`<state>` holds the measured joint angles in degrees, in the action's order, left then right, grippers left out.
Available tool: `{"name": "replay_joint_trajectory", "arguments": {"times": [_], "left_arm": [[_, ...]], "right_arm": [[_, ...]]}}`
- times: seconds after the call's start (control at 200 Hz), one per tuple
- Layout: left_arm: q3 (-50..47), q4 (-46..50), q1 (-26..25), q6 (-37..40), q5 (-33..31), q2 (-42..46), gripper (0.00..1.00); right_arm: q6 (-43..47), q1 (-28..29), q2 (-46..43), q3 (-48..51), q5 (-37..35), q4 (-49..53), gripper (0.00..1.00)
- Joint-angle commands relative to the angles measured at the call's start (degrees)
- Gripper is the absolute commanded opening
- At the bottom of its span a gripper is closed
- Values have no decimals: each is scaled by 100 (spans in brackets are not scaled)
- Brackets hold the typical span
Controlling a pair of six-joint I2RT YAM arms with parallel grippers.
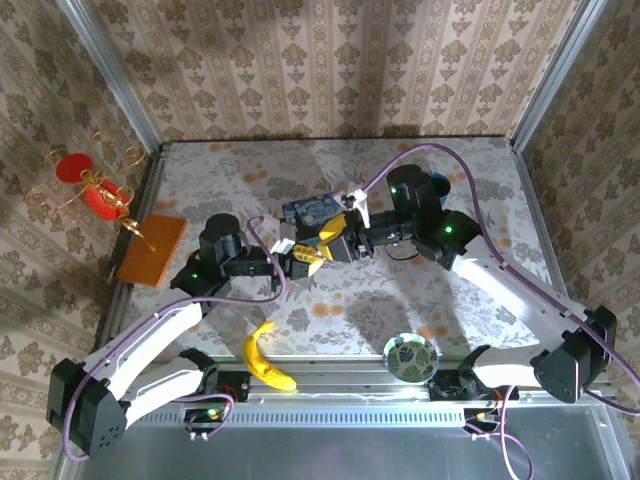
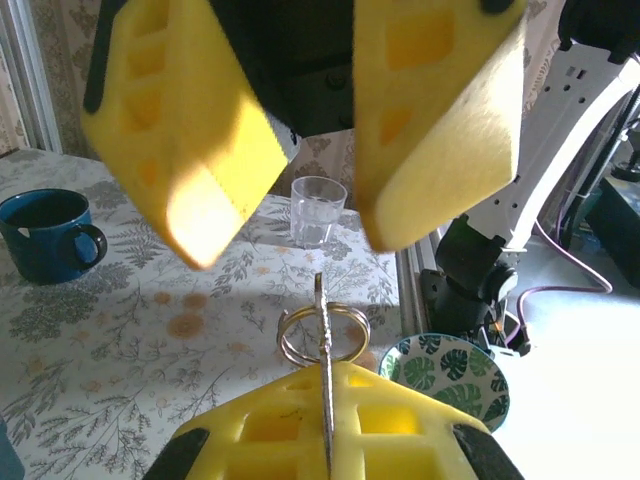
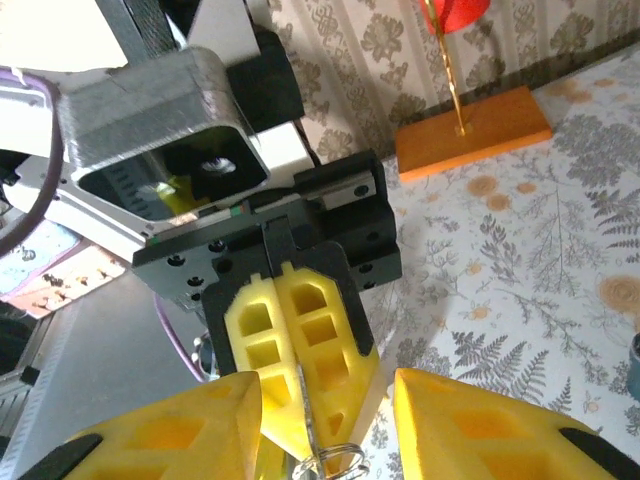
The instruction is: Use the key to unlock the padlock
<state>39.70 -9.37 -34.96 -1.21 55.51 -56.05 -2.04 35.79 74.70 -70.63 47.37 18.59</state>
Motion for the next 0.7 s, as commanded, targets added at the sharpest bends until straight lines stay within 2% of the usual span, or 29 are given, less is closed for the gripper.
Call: {"name": "replay_joint_trajectory", "arguments": {"times": [0.0,0.255,0.405,0.695], "left_arm": [[150,104,-46,192,71,103,0],[90,-76,-46,55,-91,107,0],[90,-96,-46,27,-165,121,0],[99,-110,-43,37,-193,146,0]], "right_arm": [[151,-11,132,-205,318,272,38],[194,-11,139,-137,345,294,33],[205,-11,122,-100,334,317,25],[222,-11,25,1,264,338,23]]}}
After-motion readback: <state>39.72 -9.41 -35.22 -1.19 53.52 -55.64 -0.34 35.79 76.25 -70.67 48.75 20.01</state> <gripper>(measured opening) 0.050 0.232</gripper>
